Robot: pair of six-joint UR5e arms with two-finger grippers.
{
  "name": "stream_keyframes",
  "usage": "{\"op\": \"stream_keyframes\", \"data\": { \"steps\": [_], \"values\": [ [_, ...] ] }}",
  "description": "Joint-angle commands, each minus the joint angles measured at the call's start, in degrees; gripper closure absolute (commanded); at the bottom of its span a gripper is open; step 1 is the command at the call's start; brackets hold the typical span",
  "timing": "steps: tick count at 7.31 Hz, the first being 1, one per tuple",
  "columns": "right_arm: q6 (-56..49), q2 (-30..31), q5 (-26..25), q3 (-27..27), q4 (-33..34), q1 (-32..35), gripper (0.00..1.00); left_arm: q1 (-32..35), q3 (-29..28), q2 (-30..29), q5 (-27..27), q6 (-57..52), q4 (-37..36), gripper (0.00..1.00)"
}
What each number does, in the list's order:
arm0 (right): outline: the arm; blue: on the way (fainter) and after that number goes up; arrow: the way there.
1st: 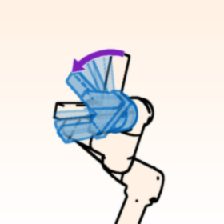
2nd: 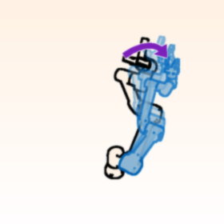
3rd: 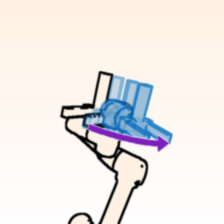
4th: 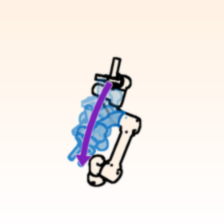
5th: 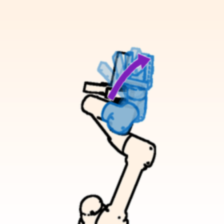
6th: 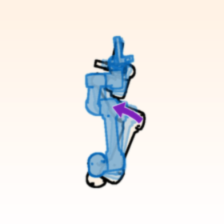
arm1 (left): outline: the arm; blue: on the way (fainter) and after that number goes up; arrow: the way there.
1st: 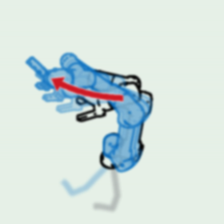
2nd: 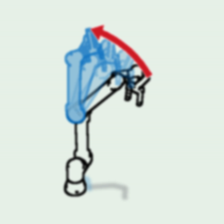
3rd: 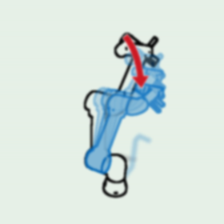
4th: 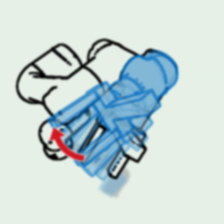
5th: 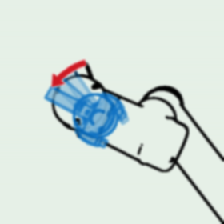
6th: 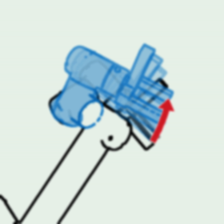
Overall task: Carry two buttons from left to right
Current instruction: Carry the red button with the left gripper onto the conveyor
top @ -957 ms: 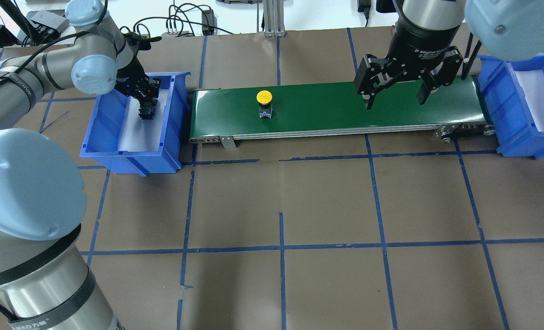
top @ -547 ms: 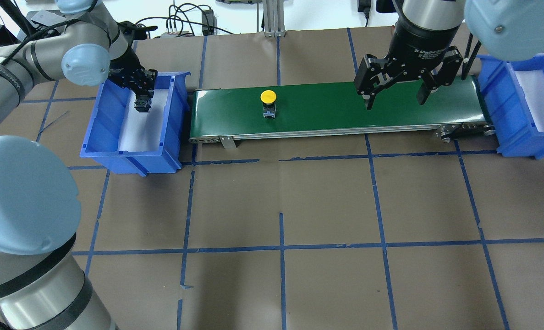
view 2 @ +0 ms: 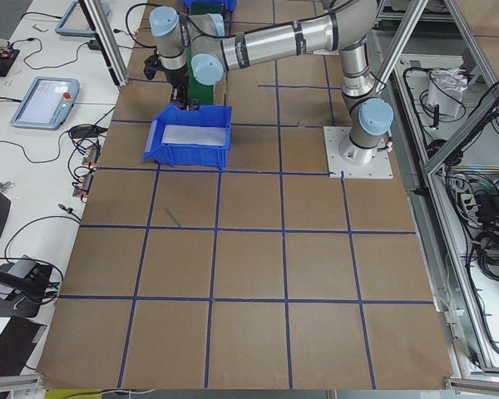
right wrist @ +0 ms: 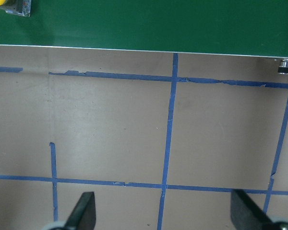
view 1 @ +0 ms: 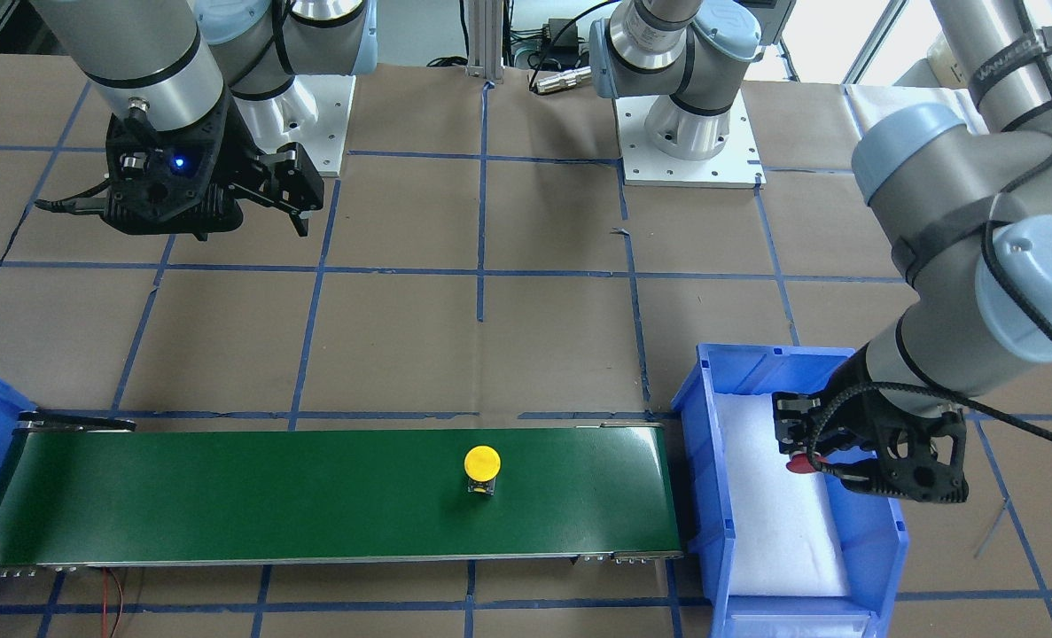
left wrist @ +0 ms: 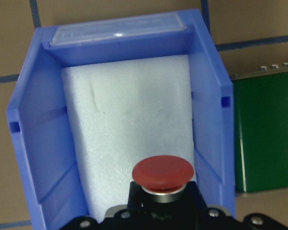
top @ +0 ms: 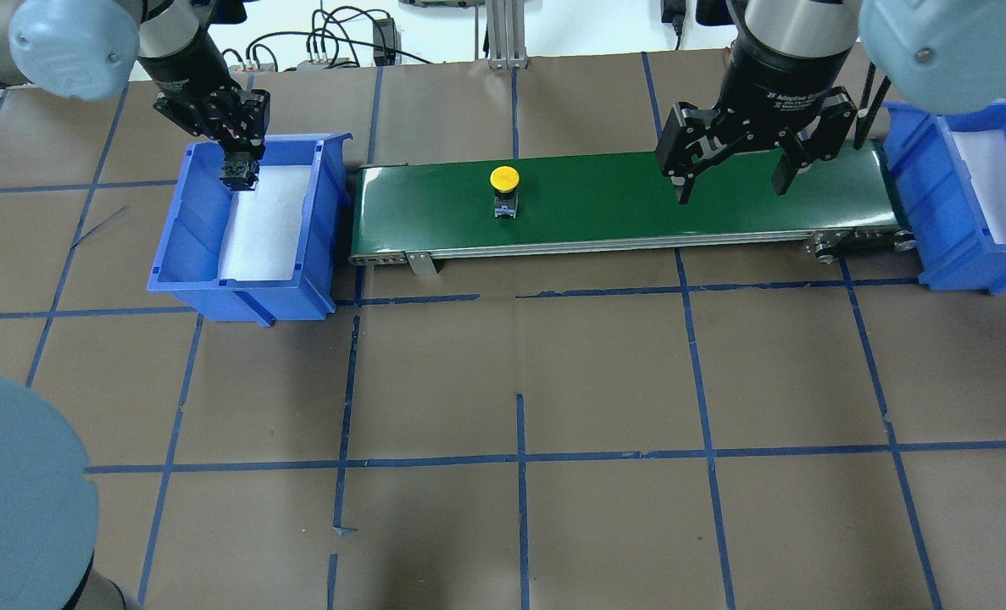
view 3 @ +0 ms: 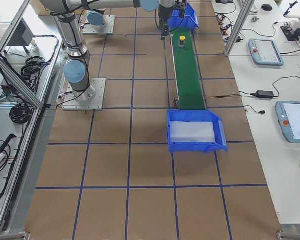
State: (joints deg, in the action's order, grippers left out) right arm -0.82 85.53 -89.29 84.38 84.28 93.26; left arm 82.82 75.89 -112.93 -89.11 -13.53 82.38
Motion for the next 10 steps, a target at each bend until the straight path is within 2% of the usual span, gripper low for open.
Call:
{"op": "stream_keyframes", "data": {
  "steps": [1,3,4,8,10],
  "values": [
    [0.02,-0.01,0.0,0.0,-0.08,-0.01,0.0,5.04,-0.47,1.84,-0.01,9.43,2.61,0.8],
    [-0.06,-0.01,0.0,0.0,-0.08,-0.01,0.0,10.5,-0.39,0.88,0.17,15.89,1.56,0.8],
    [0.02,-0.01,0.0,0.0,-0.08,-0.01,0.0,12.35,-0.13,-0.35,0.25,17.73,-2.1,0.8],
    [-0.06,-0.01,0.0,0.09,-0.08,-0.01,0.0,17.11,0.14,-9.92,-0.36,17.31,-11.6,0.8],
    [0.02,0.07,0.0,0.09,-0.08,-0.01,0.0,17.55,0.23,-12.39,-0.27,16.17,-11.98,0.78]
  ]
}}
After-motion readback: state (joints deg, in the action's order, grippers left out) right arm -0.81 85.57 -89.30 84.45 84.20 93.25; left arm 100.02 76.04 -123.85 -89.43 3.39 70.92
